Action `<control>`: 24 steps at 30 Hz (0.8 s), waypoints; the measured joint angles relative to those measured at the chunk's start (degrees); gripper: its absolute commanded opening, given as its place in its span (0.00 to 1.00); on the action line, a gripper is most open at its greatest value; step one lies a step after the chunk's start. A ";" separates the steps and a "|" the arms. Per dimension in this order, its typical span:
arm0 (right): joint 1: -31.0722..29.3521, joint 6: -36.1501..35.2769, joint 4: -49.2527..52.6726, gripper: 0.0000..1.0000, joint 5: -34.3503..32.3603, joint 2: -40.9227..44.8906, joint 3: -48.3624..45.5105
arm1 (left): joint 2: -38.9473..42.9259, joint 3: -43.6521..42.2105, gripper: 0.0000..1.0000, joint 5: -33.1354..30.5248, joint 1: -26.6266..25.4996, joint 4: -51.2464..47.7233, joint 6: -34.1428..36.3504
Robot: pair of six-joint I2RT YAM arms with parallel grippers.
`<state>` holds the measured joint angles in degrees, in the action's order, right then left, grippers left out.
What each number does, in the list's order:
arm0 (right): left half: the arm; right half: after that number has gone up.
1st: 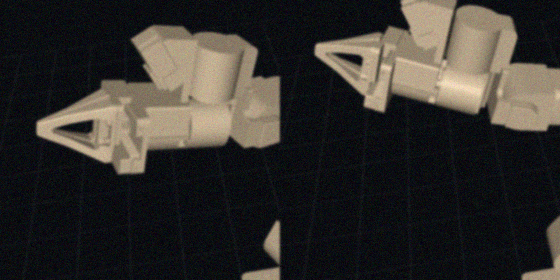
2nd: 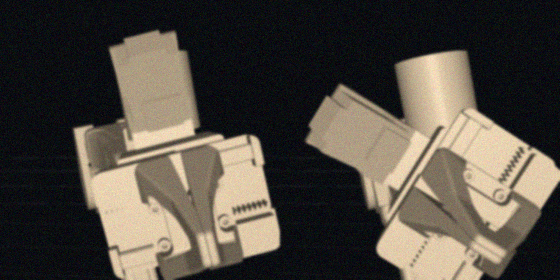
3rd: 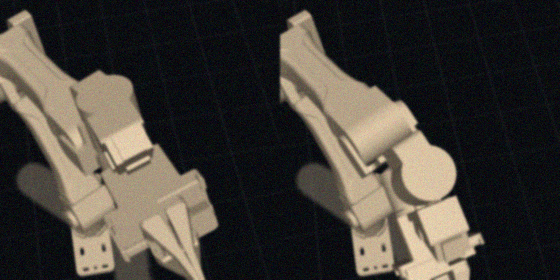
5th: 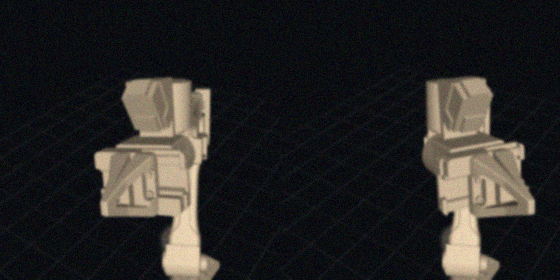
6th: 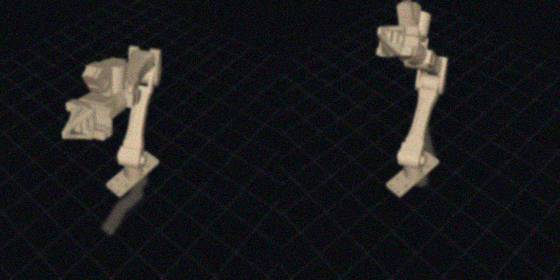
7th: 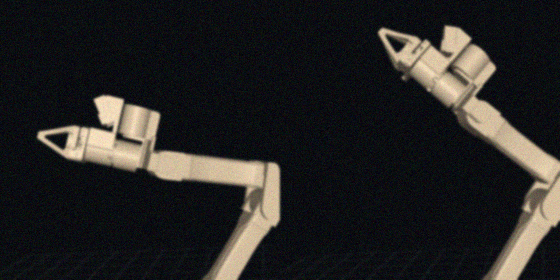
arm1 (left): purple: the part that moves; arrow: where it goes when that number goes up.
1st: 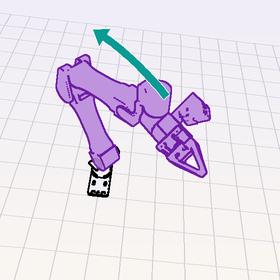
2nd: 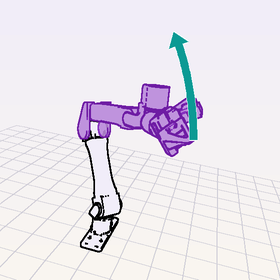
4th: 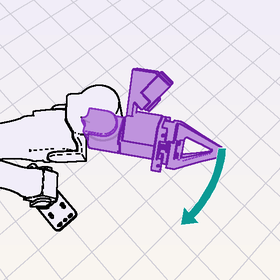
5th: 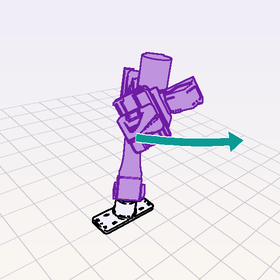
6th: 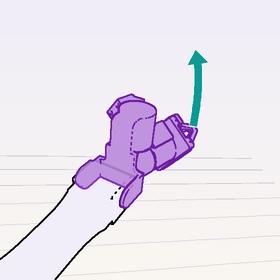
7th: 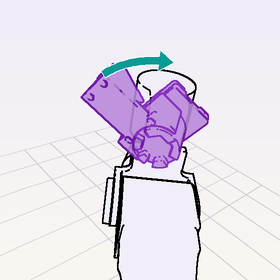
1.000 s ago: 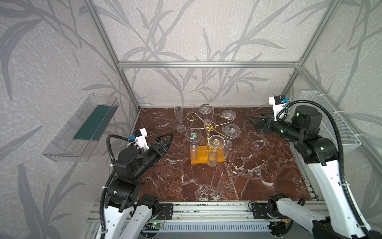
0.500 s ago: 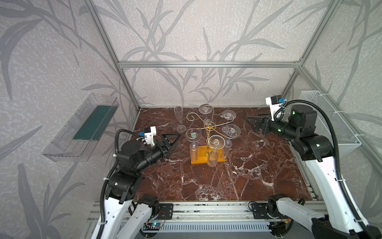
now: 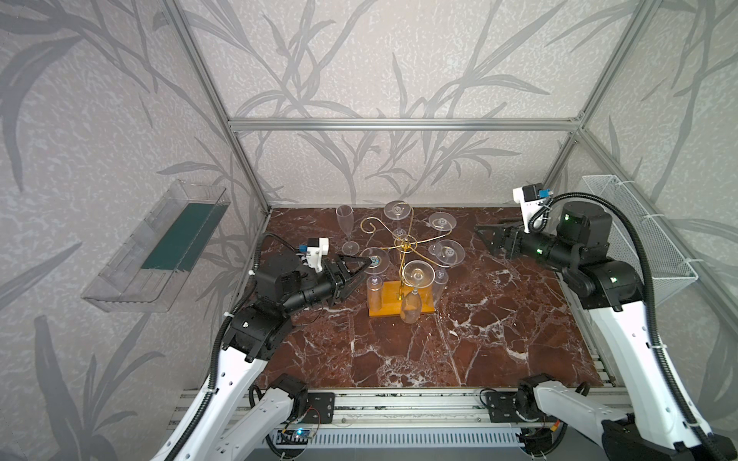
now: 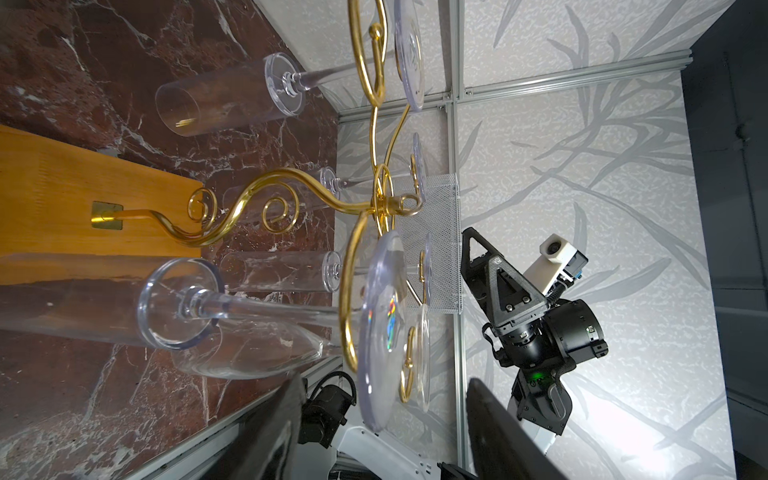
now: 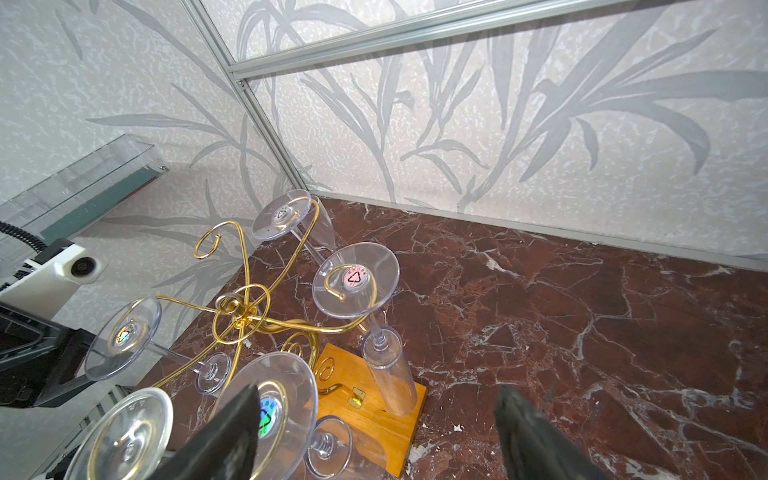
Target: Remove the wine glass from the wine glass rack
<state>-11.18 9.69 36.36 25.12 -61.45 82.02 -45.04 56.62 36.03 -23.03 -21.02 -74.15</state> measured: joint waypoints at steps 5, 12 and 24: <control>0.00 0.00 0.00 0.86 0.00 0.00 0.00 | -0.90 0.00 0.50 0.17 -0.79 0.52 -0.02; 0.00 0.00 0.02 0.86 0.00 0.02 0.00 | -1.95 0.02 0.32 1.16 -0.92 0.55 0.07; 0.00 0.00 0.20 0.86 -0.02 0.04 0.00 | -1.97 0.02 0.17 1.55 -0.92 0.48 0.04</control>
<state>-11.18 9.69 36.56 25.10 -61.41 82.02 -47.00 56.64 37.58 -23.94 -20.53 -74.11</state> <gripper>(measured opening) 0.863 0.186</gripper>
